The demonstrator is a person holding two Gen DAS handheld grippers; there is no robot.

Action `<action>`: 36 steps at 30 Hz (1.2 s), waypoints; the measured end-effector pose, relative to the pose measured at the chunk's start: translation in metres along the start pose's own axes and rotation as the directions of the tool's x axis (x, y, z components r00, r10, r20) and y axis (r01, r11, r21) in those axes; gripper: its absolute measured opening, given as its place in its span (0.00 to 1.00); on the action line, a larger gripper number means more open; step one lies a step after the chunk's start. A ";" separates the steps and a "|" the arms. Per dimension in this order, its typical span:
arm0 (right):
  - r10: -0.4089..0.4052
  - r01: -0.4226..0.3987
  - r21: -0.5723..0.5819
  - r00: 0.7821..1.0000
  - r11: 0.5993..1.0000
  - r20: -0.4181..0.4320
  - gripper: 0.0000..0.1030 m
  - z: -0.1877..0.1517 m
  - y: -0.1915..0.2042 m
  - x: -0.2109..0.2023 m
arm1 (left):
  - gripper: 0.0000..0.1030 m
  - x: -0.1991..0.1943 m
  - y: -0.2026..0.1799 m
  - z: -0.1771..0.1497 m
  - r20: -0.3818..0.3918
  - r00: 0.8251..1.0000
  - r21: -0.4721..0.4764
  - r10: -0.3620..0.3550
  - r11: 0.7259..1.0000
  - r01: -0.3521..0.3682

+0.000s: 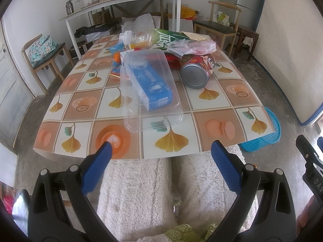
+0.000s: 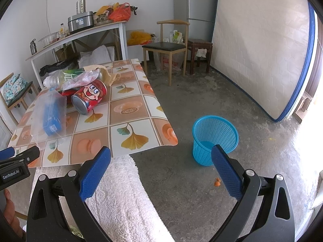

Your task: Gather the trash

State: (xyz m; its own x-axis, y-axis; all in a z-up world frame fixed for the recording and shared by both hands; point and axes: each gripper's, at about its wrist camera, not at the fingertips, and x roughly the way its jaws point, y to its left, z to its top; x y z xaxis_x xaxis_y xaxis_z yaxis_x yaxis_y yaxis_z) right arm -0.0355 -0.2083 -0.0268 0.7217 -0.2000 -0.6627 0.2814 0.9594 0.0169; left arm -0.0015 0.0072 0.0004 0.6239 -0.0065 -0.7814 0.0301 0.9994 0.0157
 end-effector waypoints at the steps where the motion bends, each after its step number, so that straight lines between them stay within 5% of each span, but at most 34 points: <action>1: 0.000 0.000 -0.001 1.000 1.000 0.000 0.94 0.000 0.000 0.000 | 0.92 0.000 -0.001 0.000 0.000 1.000 0.000 0.000 1.000 0.000; 36: 0.000 0.000 0.000 1.000 1.000 0.000 0.94 0.000 -0.001 -0.001 | 0.92 0.000 -0.001 0.001 -0.002 1.000 0.001 0.002 1.000 -0.002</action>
State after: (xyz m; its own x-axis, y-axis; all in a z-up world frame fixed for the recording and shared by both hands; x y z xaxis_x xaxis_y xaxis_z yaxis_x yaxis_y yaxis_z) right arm -0.0361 -0.2096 -0.0261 0.7213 -0.2003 -0.6630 0.2820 0.9593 0.0169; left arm -0.0008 0.0059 0.0004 0.6223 -0.0041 -0.7827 0.0292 0.9994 0.0180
